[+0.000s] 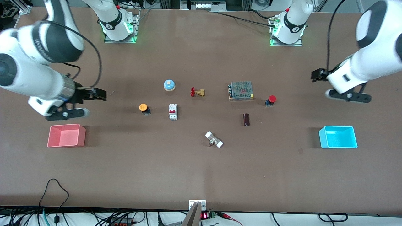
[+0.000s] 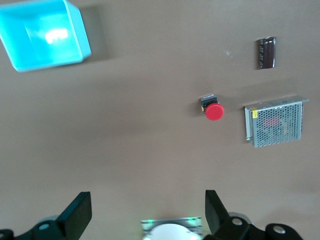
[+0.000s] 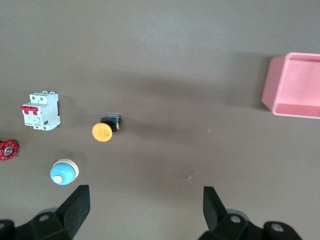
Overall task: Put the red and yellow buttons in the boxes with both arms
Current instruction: 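Move the right gripper to the yellow button while the left gripper reaches the red button, then grasp the yellow button with the right gripper while the left gripper grasps the red button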
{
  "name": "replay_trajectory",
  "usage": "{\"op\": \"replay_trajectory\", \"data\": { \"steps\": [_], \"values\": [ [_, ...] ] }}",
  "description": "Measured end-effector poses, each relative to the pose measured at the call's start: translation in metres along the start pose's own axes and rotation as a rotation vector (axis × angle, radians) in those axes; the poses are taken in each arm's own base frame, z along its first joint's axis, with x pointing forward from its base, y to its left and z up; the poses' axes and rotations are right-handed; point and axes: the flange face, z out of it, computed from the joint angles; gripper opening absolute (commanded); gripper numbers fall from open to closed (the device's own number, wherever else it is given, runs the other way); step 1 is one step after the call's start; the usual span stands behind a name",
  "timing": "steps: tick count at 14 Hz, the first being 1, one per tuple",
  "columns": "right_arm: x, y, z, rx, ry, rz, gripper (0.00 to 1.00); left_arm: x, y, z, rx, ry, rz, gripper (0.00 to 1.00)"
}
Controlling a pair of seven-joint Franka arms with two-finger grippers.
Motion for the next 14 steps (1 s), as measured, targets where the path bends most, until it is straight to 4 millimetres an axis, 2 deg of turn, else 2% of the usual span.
{"op": "replay_trajectory", "data": {
  "steps": [3,6,9,11,14],
  "values": [
    [0.010,-0.016,0.030,-0.002,0.014,0.023,1.00,0.023,0.037,0.046,0.005,0.012,-0.058,1.00],
    [0.011,-0.046,0.066,-0.004,0.050,0.051,1.00,0.042,0.045,0.114,-0.014,0.097,-0.071,1.00],
    [0.008,-0.075,0.103,-0.002,0.091,0.063,1.00,0.039,0.058,0.187,-0.035,0.168,-0.096,1.00],
    [0.005,-0.081,0.126,0.003,0.124,0.061,1.00,0.034,0.081,0.226,-0.052,0.206,-0.120,1.00],
    [-0.004,-0.091,0.157,0.015,0.162,0.040,1.00,0.033,0.108,0.261,-0.067,0.223,-0.125,1.00]
  ]
}}
